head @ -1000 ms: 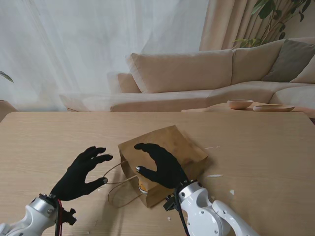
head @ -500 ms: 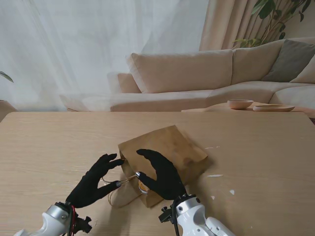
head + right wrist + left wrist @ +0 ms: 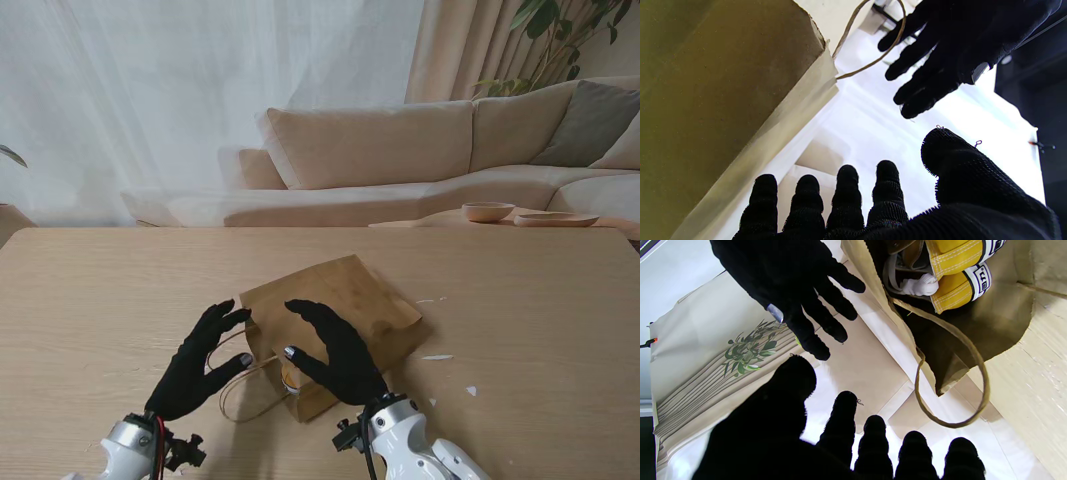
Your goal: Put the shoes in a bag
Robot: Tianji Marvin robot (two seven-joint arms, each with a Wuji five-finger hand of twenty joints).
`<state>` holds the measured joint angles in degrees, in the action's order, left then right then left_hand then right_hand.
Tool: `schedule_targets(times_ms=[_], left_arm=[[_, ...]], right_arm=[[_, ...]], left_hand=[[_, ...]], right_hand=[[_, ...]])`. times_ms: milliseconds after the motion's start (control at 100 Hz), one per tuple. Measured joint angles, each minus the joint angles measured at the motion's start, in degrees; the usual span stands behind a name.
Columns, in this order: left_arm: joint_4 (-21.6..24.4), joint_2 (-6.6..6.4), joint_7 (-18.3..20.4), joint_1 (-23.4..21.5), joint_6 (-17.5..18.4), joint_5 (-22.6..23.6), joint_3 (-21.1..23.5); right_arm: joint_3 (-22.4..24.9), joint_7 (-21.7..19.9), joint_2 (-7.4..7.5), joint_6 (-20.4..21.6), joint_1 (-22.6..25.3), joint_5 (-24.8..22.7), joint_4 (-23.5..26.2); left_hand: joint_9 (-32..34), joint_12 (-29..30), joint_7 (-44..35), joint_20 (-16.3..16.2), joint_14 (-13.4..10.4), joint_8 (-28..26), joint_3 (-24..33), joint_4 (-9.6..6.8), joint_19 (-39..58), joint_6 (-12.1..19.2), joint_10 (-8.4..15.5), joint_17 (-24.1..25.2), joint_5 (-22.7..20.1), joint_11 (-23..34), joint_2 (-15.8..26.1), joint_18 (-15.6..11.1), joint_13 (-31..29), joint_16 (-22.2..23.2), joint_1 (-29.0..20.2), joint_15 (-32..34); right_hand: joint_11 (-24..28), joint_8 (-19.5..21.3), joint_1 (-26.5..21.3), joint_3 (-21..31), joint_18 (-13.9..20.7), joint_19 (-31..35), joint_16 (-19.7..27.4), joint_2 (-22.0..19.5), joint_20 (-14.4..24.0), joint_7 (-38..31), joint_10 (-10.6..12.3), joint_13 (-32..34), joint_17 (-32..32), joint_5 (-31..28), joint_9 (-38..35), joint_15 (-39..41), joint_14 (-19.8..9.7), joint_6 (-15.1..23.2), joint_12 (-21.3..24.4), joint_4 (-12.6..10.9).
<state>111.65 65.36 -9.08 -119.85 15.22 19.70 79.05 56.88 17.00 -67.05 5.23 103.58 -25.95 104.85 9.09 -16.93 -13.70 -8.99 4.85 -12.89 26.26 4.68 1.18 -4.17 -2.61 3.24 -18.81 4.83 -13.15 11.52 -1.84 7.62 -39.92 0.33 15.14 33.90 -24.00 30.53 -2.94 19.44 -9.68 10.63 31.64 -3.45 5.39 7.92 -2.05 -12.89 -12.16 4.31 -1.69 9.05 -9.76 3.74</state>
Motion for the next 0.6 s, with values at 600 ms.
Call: schedule_targets(times_ms=[600], left_arm=[[0.55,0.10,0.49,-0.35,-0.78,-1.13,-0.05]], right_arm=[[0.22,-0.71,0.46,0.64,-0.29,0.40,-0.58]], left_hand=[[-0.03,1.38,-0.79,2.98,0.00,0.71,-0.02,0.00,-0.70,0.89,0.61,0.03,0.67,-0.80,0.00,0.31,0.00,-0.85,0.00,-0.04]], right_hand=[[-2.01,0.00,0.73,-4.91,0.02,-0.48,-0.21,-0.75,0.72,1.23,0.05,-1.16,-0.70,0.83,0.01,-1.35,-0.03,0.10,0.75,0.00]])
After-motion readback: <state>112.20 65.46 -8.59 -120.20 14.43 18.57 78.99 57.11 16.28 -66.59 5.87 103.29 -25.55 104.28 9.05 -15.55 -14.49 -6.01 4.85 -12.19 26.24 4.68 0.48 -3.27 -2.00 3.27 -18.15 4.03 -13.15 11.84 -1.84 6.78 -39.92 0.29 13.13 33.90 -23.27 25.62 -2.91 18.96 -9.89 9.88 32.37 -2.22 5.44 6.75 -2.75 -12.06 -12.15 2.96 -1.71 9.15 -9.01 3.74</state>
